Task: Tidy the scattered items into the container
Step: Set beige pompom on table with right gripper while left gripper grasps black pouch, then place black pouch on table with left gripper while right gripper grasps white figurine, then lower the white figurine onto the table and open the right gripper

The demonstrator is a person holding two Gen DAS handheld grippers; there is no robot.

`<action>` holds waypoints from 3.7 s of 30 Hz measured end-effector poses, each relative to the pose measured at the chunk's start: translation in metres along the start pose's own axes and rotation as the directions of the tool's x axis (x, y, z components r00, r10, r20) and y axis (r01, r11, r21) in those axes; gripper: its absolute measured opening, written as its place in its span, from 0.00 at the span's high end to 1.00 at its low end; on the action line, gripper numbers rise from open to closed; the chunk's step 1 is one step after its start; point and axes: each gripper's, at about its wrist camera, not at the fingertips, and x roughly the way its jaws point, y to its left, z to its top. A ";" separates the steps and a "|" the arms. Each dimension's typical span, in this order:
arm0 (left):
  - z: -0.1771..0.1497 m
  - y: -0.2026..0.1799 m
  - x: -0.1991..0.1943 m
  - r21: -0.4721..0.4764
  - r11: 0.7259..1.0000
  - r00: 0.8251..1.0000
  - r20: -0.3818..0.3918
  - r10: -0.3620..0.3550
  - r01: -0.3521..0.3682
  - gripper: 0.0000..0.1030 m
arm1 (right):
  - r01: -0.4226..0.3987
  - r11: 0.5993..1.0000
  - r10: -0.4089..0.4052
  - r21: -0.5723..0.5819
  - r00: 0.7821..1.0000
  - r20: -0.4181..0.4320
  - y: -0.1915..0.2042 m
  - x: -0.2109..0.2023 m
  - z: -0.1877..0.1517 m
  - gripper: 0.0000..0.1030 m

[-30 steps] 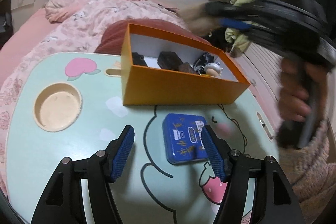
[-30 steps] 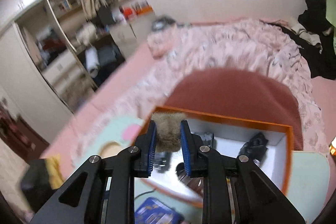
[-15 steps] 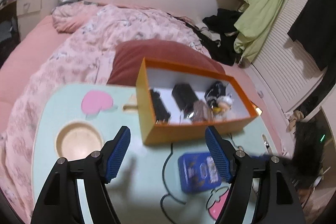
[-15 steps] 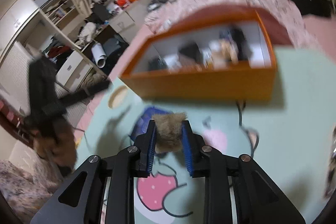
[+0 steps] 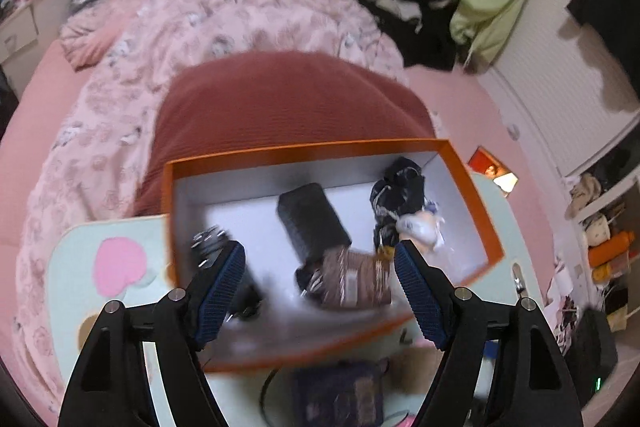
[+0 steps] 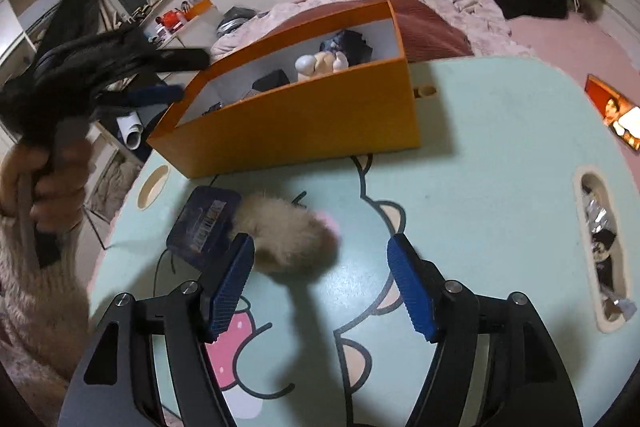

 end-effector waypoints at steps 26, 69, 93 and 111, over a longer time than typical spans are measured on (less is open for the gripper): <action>0.007 -0.010 0.014 0.045 0.999 0.998 0.058 -0.010 0.007 0.64 | -0.061 0.997 0.061 0.041 0.998 -0.001 -0.002 0.004 0.005 0.32; -0.155 0.050 -0.037 -0.096 0.995 0.985 0.174 -0.015 0.032 0.40 | 0.367 0.916 -0.374 -0.161 0.927 -0.012 0.043 0.076 0.118 0.59; -0.125 0.048 -0.066 -0.094 0.990 0.959 0.272 -0.080 0.109 0.33 | 0.055 0.998 -0.054 -0.024 0.998 0.034 -0.002 -0.006 0.042 0.59; -0.022 -0.038 -0.040 0.091 0.988 0.985 0.108 -0.132 0.123 0.30 | -0.005 0.994 -0.012 0.110 0.987 0.161 -0.029 -0.002 0.022 0.25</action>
